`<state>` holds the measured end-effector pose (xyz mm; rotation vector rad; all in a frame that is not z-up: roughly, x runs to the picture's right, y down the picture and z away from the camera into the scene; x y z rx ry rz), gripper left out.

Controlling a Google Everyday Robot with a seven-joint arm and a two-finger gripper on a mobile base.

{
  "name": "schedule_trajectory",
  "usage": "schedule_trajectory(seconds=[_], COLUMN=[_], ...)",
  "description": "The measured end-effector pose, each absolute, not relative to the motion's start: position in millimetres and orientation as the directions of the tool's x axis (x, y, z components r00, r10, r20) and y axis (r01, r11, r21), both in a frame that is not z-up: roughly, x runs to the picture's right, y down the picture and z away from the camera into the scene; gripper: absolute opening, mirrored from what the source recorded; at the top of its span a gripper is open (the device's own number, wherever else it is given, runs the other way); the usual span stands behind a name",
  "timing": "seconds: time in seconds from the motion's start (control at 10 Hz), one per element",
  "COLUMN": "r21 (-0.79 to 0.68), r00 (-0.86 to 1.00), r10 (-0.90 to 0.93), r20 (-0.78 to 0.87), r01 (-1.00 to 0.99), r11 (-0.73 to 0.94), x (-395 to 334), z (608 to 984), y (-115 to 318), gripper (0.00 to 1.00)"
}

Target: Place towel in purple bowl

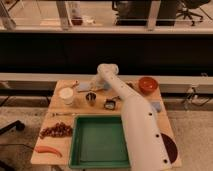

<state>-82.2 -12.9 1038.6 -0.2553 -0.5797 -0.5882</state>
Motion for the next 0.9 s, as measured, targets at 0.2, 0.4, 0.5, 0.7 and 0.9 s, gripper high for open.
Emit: schedule_trajectory(seconds=[0.2, 0.4, 0.5, 0.7, 0.9], r21=[-0.048, -0.006, 0.017, 0.056, 0.084], r00=[0.693, 0.705, 0.709, 0.723, 0.736], r10=[-0.448, -0.454, -0.461, -0.469, -0.476], r20=[0.564, 0.544, 0.533, 0.508, 0.481], r01=[0.57, 0.545, 0.536, 0.515, 0.502], r11=[0.821, 0.839, 0.844, 0.855, 0.861], x=[-74.8, -73.4, -74.8, -71.5, -68.7], z=[1024.7, 988.2, 967.2, 926.3, 886.0], y=[-24.1, -49.0, -61.7, -83.6, -92.6], gripper=[0.0, 0.0, 0.0, 0.0, 0.0])
